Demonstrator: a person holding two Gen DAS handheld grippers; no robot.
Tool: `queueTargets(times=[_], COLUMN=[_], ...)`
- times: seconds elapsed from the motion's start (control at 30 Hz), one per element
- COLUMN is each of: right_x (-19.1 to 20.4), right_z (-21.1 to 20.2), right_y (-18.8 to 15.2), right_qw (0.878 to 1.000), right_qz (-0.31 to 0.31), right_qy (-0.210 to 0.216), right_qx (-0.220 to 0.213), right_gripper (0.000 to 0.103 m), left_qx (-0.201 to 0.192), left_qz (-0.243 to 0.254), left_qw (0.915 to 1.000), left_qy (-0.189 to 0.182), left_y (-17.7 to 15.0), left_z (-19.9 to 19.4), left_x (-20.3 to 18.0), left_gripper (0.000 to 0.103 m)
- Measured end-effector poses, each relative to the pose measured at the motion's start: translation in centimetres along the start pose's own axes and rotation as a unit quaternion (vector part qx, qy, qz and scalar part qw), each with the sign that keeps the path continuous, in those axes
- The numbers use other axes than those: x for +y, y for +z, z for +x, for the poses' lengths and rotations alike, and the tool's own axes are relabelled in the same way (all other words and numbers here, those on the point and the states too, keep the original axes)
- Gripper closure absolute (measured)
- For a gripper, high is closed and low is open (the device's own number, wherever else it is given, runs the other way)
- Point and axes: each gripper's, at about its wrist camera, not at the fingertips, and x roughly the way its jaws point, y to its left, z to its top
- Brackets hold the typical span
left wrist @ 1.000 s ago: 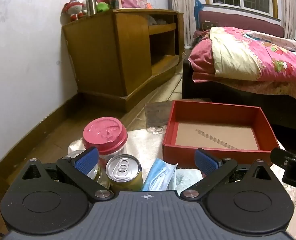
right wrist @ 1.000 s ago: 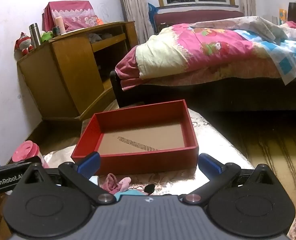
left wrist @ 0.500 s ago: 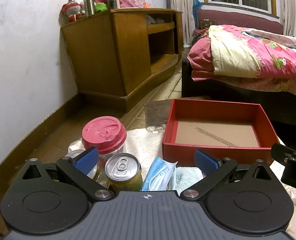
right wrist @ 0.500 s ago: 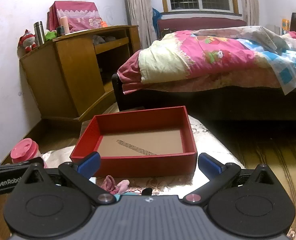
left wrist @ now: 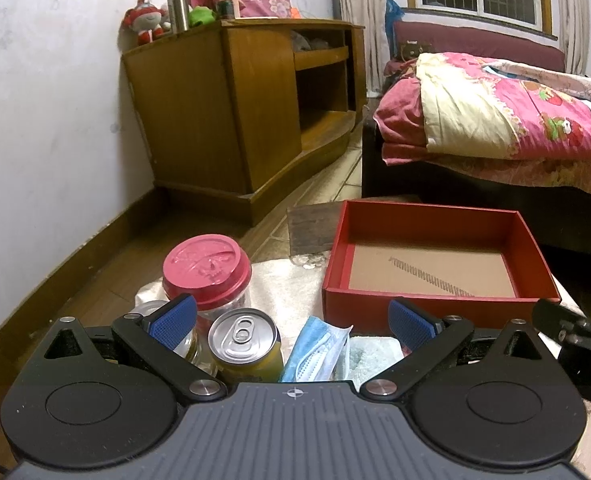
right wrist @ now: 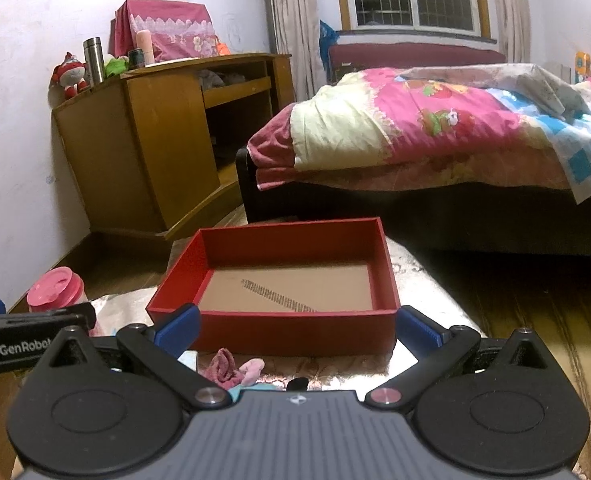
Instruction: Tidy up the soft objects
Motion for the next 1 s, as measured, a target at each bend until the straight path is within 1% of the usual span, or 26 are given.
queueTargets(times=[0.1,0.17,0.33,0.53,0.7,1.0], right_x=[0.02,0.01,0.33,0.4,0.31,0.33], right_z=[0.16,0.26,0.19,0.11,-0.09,-0.27], right_y=[-0.1,-0.18,-0.4,-0.35,-0.31,-0.23], right_qw=[1.0,1.0,1.0,0.999,1.0,1.0], right_qz=[-0.005,-0.007,-0.016,-0.015,-0.012,-0.006], right_qy=[0.004,0.017,0.017,0.025,0.018,0.016], right_qx=[0.009,0.014,0.008,0.011,0.003,-0.002], right_gripper=[0.024,0.024,0.024,0.024,0.024,0.024], left_qx=[0.002,0.002,0.003,0.005,0.006,0.007], left_qz=[-0.003,-0.001,0.0,0.004,0.003,0.004], left_qw=[1.0,1.0,1.0,1.0,1.0,1.0], left_qy=[-0.003,-0.002,-0.001,-0.001,-0.001,-0.001], left_y=[0.04,0.0,-0.05,-0.14,-0.15,-0.17], left_z=[0.04,0.02,-0.01,0.06,0.17,0.19], left_x=[0.02,-0.03,-0.09,-0.29,-0.23,-0.3], left_gripper=[0.006,0.006,0.006,0.006,0.006,0.006])
